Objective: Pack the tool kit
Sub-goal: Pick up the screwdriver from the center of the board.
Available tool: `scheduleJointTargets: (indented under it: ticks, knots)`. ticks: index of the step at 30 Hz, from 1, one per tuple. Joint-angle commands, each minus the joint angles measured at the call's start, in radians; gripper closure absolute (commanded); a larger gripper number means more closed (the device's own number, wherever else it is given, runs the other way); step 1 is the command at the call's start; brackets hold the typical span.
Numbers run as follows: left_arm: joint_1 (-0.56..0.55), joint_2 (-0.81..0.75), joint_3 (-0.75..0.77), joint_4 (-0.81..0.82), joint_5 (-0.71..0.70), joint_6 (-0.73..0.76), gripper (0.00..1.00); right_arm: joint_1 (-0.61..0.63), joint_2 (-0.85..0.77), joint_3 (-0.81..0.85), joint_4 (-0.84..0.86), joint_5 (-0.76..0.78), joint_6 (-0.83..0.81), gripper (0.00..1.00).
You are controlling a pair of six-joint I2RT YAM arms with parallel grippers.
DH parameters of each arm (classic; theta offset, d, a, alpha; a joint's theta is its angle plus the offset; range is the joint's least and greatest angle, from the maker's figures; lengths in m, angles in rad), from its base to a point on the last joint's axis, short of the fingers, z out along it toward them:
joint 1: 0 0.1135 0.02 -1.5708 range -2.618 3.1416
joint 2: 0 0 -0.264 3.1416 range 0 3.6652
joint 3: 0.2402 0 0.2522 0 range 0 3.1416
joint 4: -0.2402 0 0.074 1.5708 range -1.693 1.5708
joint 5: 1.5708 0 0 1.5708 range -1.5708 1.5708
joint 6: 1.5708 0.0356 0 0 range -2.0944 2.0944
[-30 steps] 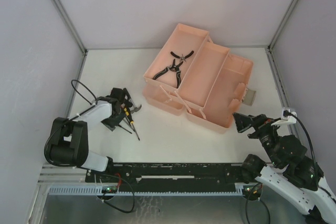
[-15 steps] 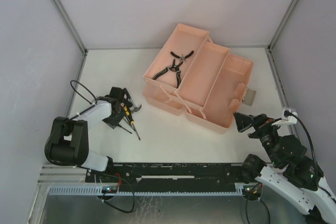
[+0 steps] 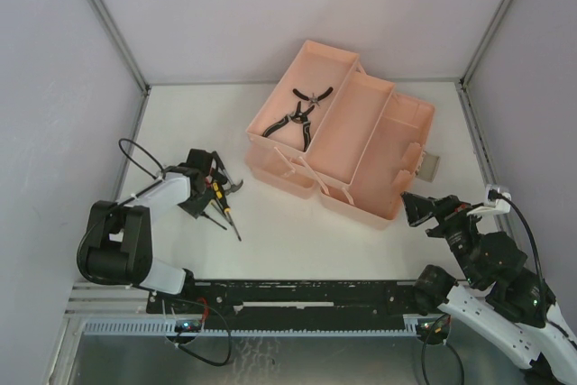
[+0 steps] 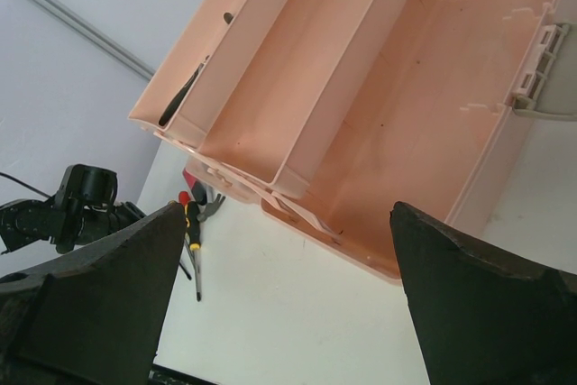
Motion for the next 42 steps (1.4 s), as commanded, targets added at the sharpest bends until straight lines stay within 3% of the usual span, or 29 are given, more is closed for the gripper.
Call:
scheduleJointTargets:
  ticks: [1, 9, 12, 20, 24, 33, 39, 42]
  knots:
    - [0.009, -0.005, -0.005, 0.014, 0.004, 0.003, 0.6, -0.003, 0.021, 0.006, 0.041, 0.019, 0.003, 0.05]
    - [0.009, -0.015, -0.015, 0.016, 0.004, -0.005, 0.72, -0.003, 0.016, -0.002, 0.038, 0.025, 0.008, 0.04]
    - [0.01, -0.016, -0.016, 0.019, 0.005, -0.001, 0.73, -0.003, 0.004, -0.003, 0.037, 0.028, 0.01, 0.04]
    - [0.01, -0.014, -0.015, 0.014, 0.011, 0.003, 0.56, -0.003, -0.006, -0.002, 0.027, 0.039, 0.02, 0.03]
    - [0.01, -0.011, -0.014, 0.008, 0.022, -0.005, 0.55, -0.003, -0.009, -0.003, 0.027, 0.04, 0.021, 0.04]
    - [0.01, -0.025, -0.028, 0.021, 0.032, -0.011, 0.7, -0.002, -0.028, -0.002, 0.012, 0.053, 0.031, 0.04]
    - [0.01, -0.051, -0.046, 0.011, 0.028, -0.019, 0.93, -0.001, -0.047, -0.001, 0.006, 0.063, 0.034, 0.04]
    - [0.01, -0.09, -0.059, 0.008, 0.024, -0.007, 0.99, -0.002, -0.051, -0.003, 0.004, 0.065, 0.034, 0.04]
